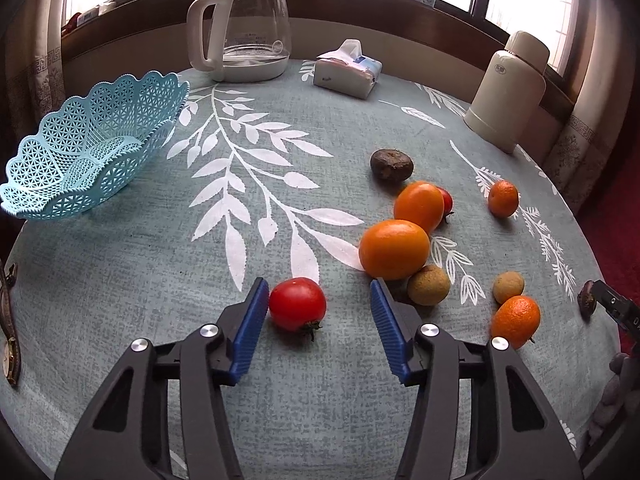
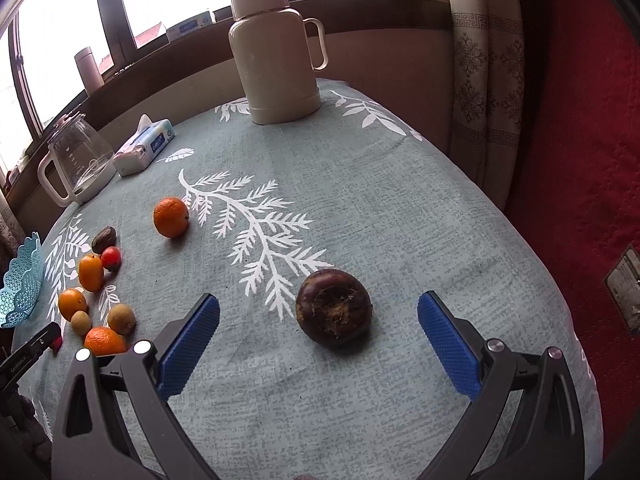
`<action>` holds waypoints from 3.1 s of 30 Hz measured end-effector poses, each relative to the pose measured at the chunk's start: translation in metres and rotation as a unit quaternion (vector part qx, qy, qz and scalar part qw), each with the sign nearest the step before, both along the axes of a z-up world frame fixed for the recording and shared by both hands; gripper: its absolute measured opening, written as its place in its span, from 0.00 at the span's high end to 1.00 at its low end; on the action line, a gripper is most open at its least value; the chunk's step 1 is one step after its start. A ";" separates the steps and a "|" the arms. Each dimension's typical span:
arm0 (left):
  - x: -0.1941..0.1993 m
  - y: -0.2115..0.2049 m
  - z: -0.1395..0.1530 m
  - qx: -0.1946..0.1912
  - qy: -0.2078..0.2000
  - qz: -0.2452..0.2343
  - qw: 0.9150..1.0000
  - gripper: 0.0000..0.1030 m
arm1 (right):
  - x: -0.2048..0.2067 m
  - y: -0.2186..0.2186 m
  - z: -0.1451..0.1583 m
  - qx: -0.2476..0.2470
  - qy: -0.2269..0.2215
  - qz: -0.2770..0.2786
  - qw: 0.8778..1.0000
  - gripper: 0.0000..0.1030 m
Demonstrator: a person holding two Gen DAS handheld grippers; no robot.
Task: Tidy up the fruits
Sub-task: 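Close the left tool on the red tomato while the right tool grasps the dark mangosteen, then carry the tomato into the blue basket and open the left tool while the right tool carries the mangosteen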
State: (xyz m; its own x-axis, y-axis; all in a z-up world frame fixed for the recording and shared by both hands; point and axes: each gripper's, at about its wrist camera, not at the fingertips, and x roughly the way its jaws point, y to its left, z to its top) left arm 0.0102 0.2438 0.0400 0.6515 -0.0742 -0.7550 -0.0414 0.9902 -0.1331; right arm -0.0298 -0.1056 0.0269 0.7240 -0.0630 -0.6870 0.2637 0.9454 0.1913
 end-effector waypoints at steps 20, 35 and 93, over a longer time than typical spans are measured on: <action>0.004 0.001 -0.007 -0.008 0.014 0.006 1.000 0.47 | 0.019 -0.002 -0.016 -0.006 0.046 0.001 0.999 0.52; 0.003 0.009 -0.009 -0.023 0.013 0.020 0.999 0.65 | 0.018 -0.003 -0.018 -0.013 0.047 -0.007 0.999 0.58; -0.023 0.065 0.044 0.002 -0.089 0.085 0.992 0.71 | 0.004 0.053 0.017 0.004 -0.023 0.065 0.998 0.59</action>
State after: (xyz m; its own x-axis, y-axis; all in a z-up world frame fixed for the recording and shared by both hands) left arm -0.0132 0.3090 0.0845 0.7770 0.0517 -0.6274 -0.1850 0.9714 -0.1490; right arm -0.0258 -0.0522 0.0439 0.7565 0.0384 -0.6529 0.1304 0.9694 0.2081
